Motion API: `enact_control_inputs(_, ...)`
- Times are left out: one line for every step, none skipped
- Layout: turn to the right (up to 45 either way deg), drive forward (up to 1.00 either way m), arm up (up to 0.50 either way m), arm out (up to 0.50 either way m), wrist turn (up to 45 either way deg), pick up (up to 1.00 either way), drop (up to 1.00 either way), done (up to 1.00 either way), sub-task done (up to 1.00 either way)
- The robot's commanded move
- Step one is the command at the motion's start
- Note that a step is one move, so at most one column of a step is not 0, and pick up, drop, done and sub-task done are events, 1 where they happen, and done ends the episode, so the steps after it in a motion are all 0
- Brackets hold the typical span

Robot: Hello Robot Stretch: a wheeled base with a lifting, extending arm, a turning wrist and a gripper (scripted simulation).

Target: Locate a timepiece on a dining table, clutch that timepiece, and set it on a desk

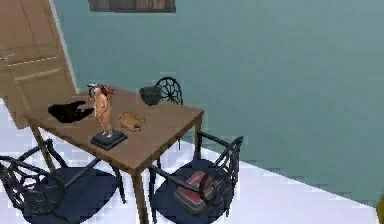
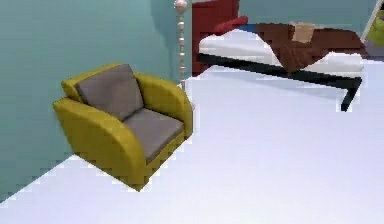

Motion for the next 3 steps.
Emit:
enact_control_inputs(0.0,0.1,0.0,0.0,0.0,0.0,0.0,0.0,0.0)
enact_control_inputs(-45.0,0.0,0.0,0.0,0.0,0.0,0.0,0.0,0.0)
enact_control_inputs(-45.0,0.0,0.0,0.0,0.0,0.0,0.0,0.0,0.0)
